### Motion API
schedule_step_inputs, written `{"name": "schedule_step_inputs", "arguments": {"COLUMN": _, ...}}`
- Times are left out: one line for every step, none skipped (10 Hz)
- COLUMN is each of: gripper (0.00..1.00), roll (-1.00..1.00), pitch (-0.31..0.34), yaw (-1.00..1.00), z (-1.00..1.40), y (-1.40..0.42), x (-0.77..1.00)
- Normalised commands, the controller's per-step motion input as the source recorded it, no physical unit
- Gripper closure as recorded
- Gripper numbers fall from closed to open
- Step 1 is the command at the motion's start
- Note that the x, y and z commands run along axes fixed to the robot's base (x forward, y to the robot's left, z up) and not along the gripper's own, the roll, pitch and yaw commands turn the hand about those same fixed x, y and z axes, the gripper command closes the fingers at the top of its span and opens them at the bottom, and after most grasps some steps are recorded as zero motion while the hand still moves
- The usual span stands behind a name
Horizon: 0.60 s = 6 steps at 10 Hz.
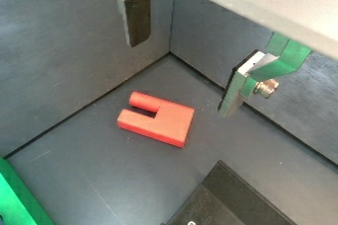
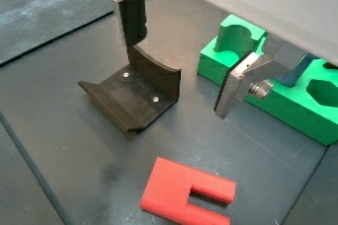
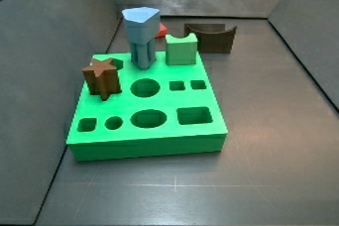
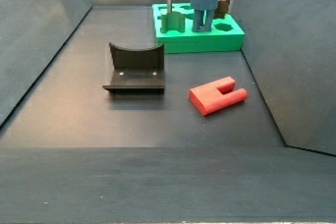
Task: Pick up the square-circle object. Move up. Rotate the square-circle object. Place the square-circle object on the fixture. Regrasp the square-circle object. Move to above the board. Insert the square-circle object.
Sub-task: Pick up the square-circle object.
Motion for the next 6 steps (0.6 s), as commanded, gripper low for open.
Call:
{"name": "schedule_step_inputs", "arguments": {"gripper": 0.0, "roll": -0.04, "pitch": -0.006, "yaw": 0.0, "z": -0.04, "y": 0.0, "x": 0.0}}
{"name": "schedule_step_inputs", "arguments": {"gripper": 0.0, "roll": -0.06, "pitch": 0.0, "yaw": 0.01, "z": 0.05, "y": 0.28, "x": 0.0}}
{"name": "schedule_step_inputs", "arguments": {"gripper": 0.0, "roll": -0.02, "pitch": 0.0, "yaw": 0.0, "z": 0.0, "y": 0.01, "x": 0.01}}
{"name": "schedule_step_inputs", "arguments": {"gripper": 0.0, "roll": 0.02, "pitch": -0.044, "yaw": -0.93, "z": -0.07, "y": 0.05, "x": -0.2}}
{"name": "schedule_step_inputs", "arguments": {"gripper": 0.0, "roll": 0.0, "pitch": -0.023, "yaw": -0.95, "z": -0.24, "y": 0.02, "x": -0.25}}
{"name": "schedule_step_inputs", "arguments": {"gripper": 0.0, "roll": 0.01, "pitch": 0.0, "yaw": -1.0, "z": -0.37, "y": 0.0, "x": 0.0}}
